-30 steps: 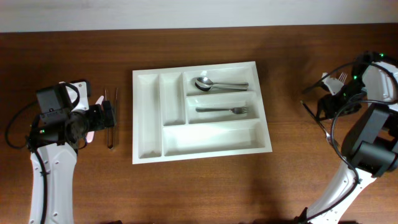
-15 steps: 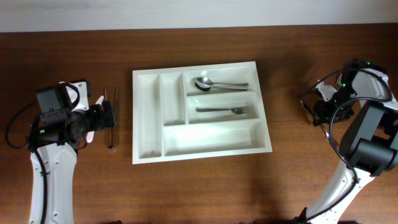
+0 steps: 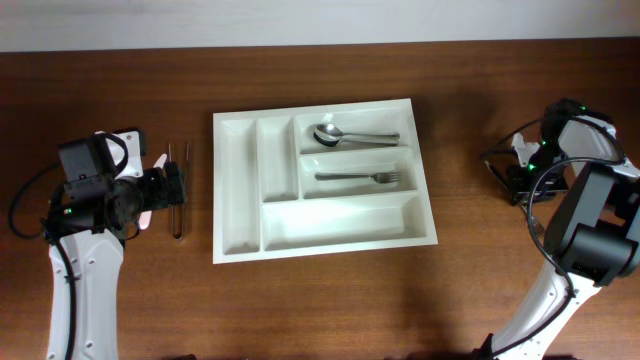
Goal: Pack container
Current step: 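Move the right gripper to a fork and grasp it, then carry the fork into the middle-right compartment and release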
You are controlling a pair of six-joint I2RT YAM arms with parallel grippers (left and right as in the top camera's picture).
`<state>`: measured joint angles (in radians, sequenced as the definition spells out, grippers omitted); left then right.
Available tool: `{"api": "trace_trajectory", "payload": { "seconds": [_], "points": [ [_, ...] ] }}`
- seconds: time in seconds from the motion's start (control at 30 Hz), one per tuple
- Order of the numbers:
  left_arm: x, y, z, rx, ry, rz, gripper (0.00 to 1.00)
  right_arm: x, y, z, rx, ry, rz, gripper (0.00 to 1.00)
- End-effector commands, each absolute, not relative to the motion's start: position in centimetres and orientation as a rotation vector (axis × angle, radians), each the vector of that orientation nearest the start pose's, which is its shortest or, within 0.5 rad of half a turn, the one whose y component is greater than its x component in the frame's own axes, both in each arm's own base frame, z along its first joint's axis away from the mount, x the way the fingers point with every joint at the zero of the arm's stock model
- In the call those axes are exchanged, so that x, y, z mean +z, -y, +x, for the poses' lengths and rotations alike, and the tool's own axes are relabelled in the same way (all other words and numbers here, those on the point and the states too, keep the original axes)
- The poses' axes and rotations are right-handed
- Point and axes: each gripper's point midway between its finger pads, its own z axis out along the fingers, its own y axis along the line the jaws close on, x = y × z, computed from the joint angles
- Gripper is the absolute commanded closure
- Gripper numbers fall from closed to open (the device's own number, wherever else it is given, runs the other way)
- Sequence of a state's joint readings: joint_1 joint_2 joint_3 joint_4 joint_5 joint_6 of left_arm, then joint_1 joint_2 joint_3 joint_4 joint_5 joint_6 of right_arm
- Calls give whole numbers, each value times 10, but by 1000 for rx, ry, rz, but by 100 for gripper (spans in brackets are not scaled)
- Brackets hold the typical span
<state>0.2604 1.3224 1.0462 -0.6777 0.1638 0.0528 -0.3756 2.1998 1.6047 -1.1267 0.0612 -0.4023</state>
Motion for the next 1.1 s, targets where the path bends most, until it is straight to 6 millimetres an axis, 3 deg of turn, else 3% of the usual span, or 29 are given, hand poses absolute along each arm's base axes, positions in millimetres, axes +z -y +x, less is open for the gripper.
{"api": "trace_trajectory", "payload": {
  "seconds": [0.0, 0.17, 0.3, 0.4, 0.53, 0.57, 0.6, 0.7, 0.83, 0.93, 1.07],
  "points": [
    [168, -66, 347, -58, -2487, -181, 1, -23, 129, 332, 21, -3376, -46, 96],
    [168, -66, 347, -58, -2487, -181, 1, -19, 114, 339, 4, -3379, -44, 96],
    [168, -66, 347, -58, -2487, -181, 1, -5, 104, 347, -6, -3379, -70, 96],
    [168, -66, 347, -58, -2487, -181, 1, 16, 98, 355, -17, -3368, -62, 96],
    [168, -66, 347, -58, -2487, -181, 1, 59, 82, 374, 23, -3291, -65, 96],
    [168, -66, 347, -58, -2487, -181, 1, 74, 72, 382, 60, -3245, -82, 96],
    [168, -66, 347, -58, -2487, -181, 1, 101, 54, 397, 123, -3155, -122, 96],
    [168, -66, 347, -58, -2487, -181, 1, 148, 28, 417, 127, -3010, -210, 96],
    [168, -66, 347, -58, -2487, -181, 1, 195, -19, 430, 107, -2847, -411, 96],
    [168, -66, 347, -58, -2487, -181, 1, 201, -68, 427, 134, -2762, -725, 96],
    [168, -66, 347, -58, -2487, -181, 1, 184, -131, 408, 165, -2631, -1221, 96]
  ]
}}
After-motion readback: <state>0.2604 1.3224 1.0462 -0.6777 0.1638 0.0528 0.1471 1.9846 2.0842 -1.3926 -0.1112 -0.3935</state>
